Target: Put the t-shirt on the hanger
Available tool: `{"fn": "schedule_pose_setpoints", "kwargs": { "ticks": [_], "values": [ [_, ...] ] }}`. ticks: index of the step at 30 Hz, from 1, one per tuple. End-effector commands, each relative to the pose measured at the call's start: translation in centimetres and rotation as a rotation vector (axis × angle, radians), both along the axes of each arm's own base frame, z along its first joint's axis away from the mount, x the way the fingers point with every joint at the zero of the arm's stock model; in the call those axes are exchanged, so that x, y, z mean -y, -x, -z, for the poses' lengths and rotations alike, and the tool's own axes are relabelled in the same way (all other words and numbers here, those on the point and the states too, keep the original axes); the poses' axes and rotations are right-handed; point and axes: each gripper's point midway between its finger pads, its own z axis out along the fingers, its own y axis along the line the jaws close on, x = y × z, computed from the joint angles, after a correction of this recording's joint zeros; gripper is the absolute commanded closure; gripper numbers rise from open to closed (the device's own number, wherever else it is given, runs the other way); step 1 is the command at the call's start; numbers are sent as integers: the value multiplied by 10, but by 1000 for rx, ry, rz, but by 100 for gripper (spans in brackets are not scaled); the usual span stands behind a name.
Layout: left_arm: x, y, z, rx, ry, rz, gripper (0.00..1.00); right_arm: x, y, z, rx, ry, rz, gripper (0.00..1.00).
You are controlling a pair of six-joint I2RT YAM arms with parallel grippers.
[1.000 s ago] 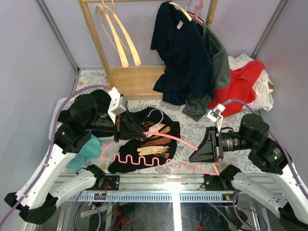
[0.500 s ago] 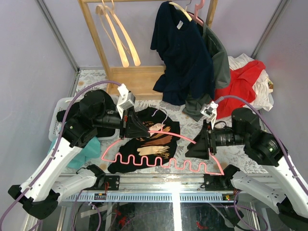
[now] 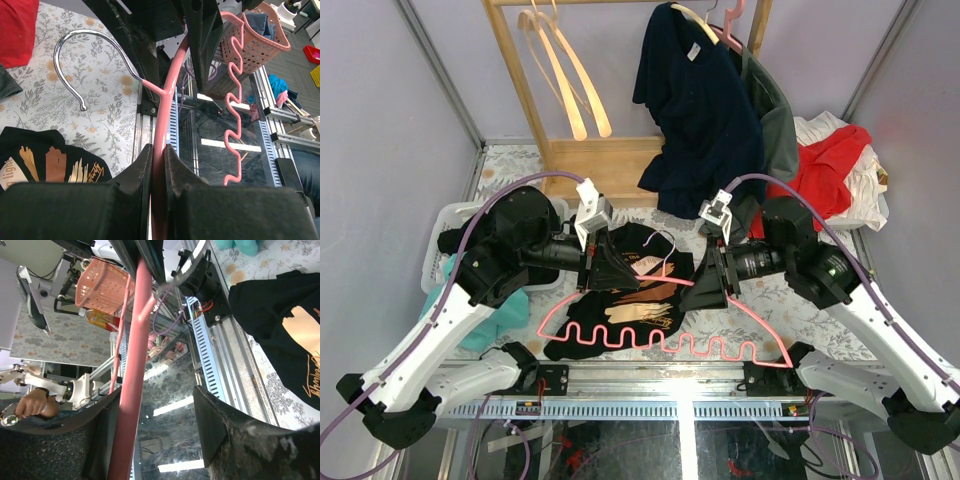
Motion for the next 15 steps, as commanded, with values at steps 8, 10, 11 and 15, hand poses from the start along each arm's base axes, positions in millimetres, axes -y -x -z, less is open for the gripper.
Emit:
{"fn": "schedule_pose_setpoints", "kwargs": {
  "ticks": [8, 10, 11, 15],
  "values": [
    [5, 5, -10, 68, 41, 8, 100, -23, -9, -26, -56, -102, -62, 51],
    [5, 3, -9, 71, 38, 3, 100, -25, -10, -26, -69, -102, -67, 52],
    [5, 3, -8, 74, 38, 2, 100, -25, -10, -26, -74, -102, -70, 55],
    [7, -5, -3, 72, 21, -30, 100, -27, -14, -25, -70, -100, -54, 89]
  ]
}}
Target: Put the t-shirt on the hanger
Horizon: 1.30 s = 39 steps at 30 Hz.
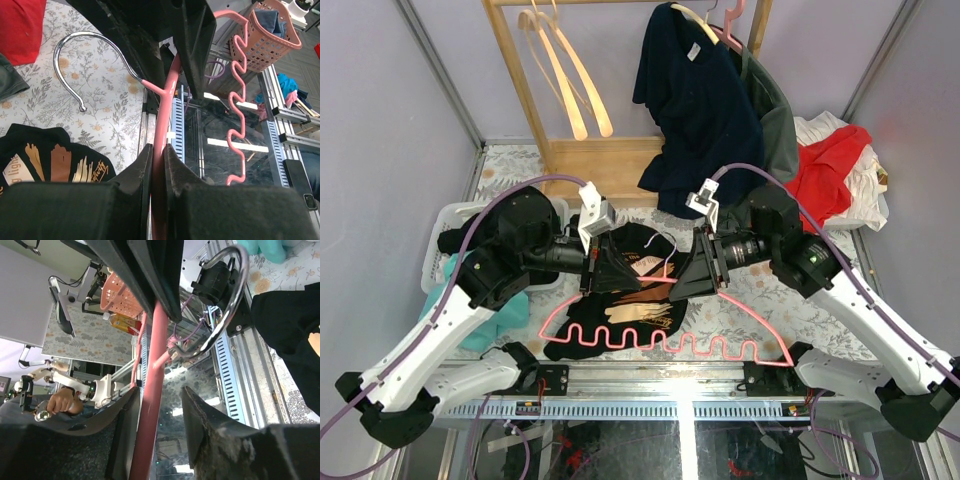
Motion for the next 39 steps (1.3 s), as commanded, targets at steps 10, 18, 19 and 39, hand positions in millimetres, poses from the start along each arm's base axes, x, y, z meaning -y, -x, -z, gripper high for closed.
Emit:
{"fn": "schedule_pose_setpoints", "kwargs": {
  "ticks": [10, 18, 19, 39],
  "values": [
    [-5, -82, -5, 62, -57, -454, 65, 39, -55, 24, 336, 236, 392, 100],
    [-28, -144, 24, -45, -222, -813, 44, 115, -96, 48, 528, 504, 764, 100],
    [-30, -154, 36, -80, -259, -858, 44, 126, -100, 48, 551, 537, 814, 100],
    [-117, -300, 219, -308, -797, -1448, 51, 150, -98, 48, 623, 538, 905, 100]
  ]
}}
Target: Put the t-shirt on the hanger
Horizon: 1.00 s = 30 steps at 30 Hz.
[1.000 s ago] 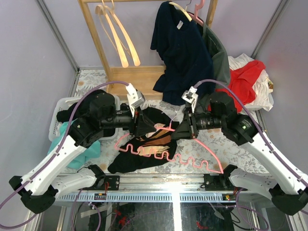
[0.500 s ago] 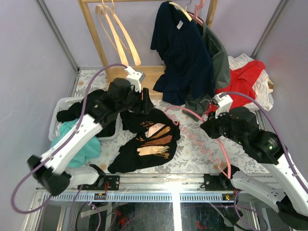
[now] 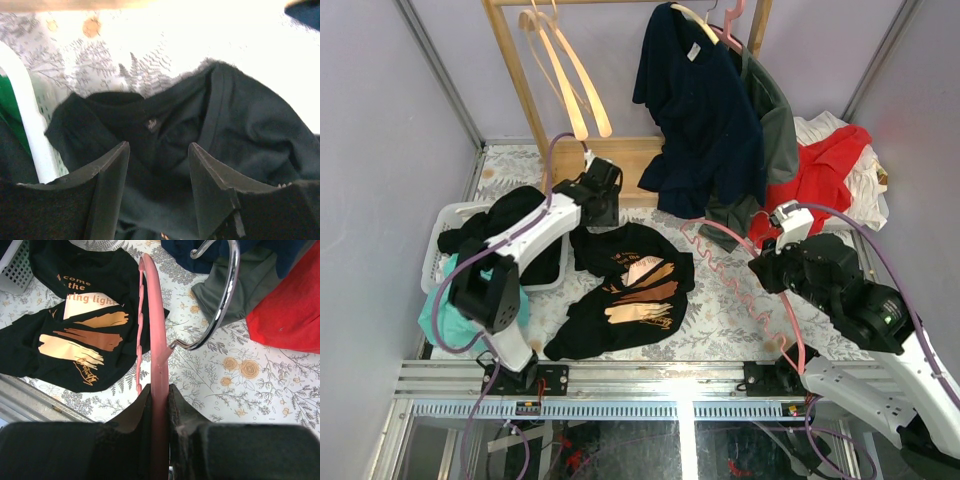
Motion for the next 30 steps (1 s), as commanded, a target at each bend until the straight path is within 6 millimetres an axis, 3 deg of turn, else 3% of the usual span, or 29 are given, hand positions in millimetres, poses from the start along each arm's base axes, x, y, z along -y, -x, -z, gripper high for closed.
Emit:
{"fn": "schedule_pose_setpoints", "kwargs": {
  "ticks": [1, 9, 16, 21, 25, 27, 30],
  "values": [
    [-14, -38, -16, 112, -124, -95, 50, -11, -3, -21, 70, -67, -38, 100],
    [-46, -56, -3, 56, -392, -168, 45, -14, 1, -17, 67, -83, -64, 100],
    [-50, -38, 8, -22, -423, -157, 44, -16, 4, -15, 66, -93, -82, 100],
    [-66, -21, 12, -39, -484, -174, 43, -19, 6, -11, 55, -101, -99, 100],
    [-69, -21, 14, -28, -496, -185, 44, -19, 7, -12, 55, -103, -101, 100],
    [-69, -23, 13, -18, -492, -188, 49, -20, 7, -12, 54, -104, -104, 100],
    [-61, -18, 14, -38, -451, -165, 65, -20, 8, -12, 50, -103, -107, 100]
  ]
}}
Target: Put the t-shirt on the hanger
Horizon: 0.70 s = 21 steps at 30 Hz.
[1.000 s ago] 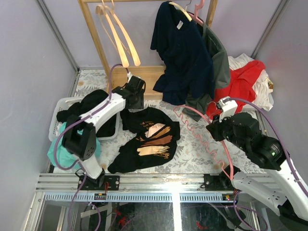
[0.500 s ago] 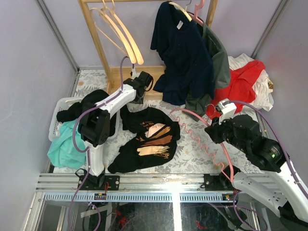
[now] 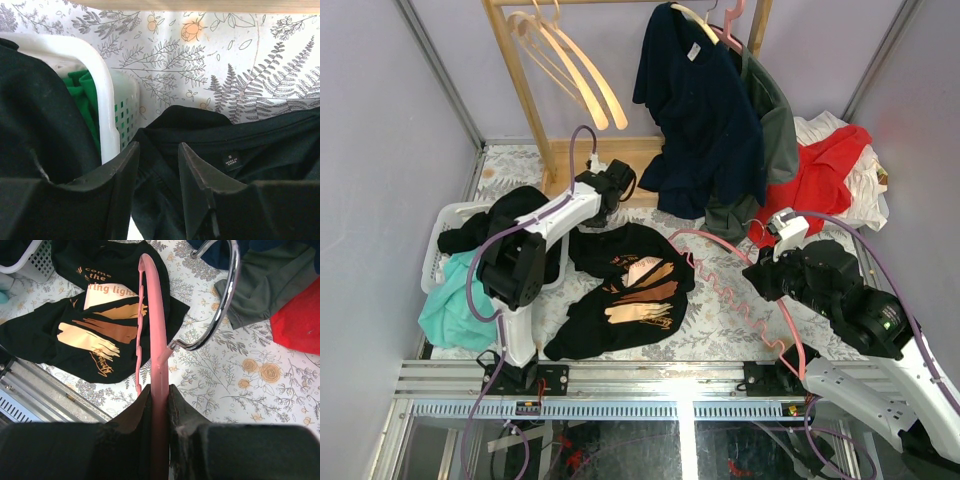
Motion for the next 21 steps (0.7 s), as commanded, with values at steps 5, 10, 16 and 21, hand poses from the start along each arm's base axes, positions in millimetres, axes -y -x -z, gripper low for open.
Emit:
{"fn": "schedule_pose_setpoints", "kwargs": {
  "ticks": [5, 10, 16, 21],
  "values": [
    [41, 23, -22, 30, 203, 77, 52, -10, -5, -19, 59, -61, -23, 100],
    [30, 38, -6, 11, 186, 49, 46, -12, -4, -18, 49, -64, -35, 100],
    [42, 56, 31, -84, 258, 68, 46, -13, -3, -17, 41, -64, -39, 100],
    [58, 60, 58, -117, 337, 100, 49, -16, -4, -18, 36, -62, -45, 100]
  ]
}}
